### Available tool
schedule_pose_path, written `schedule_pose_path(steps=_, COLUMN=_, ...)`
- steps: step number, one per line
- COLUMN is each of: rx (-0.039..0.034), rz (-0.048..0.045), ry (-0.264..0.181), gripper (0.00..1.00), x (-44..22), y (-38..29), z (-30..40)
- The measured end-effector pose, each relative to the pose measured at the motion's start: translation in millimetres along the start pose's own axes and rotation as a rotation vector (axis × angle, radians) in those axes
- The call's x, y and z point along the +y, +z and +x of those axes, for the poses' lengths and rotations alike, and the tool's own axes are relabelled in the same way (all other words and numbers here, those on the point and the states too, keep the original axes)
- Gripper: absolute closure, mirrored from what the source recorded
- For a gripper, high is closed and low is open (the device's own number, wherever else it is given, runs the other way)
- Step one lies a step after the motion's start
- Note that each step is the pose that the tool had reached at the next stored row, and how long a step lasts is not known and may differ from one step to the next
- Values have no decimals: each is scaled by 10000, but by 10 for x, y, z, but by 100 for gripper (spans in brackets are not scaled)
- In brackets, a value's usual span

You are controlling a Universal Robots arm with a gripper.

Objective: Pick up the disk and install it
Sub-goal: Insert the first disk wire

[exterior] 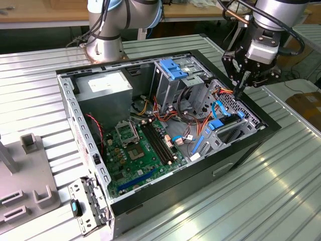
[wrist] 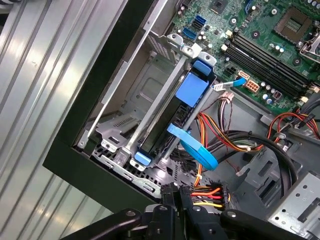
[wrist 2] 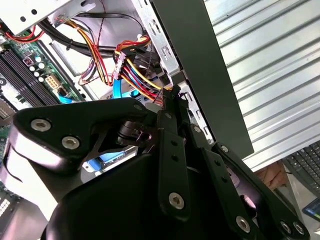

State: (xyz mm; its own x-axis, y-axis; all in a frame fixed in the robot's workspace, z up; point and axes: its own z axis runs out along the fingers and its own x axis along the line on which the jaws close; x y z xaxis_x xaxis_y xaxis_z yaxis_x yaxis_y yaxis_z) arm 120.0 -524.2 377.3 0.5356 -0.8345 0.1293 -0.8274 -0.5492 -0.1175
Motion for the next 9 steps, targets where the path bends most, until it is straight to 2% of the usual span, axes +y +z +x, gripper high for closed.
schedule_pose_path(steps=3, rx=24, rz=-27, ry=204, gripper=84, x=0, y=1, z=0)
schedule_pose_path(steps=9, rx=165, rz=-182, ry=1388, gripper=84, x=1, y=5, z=-1)
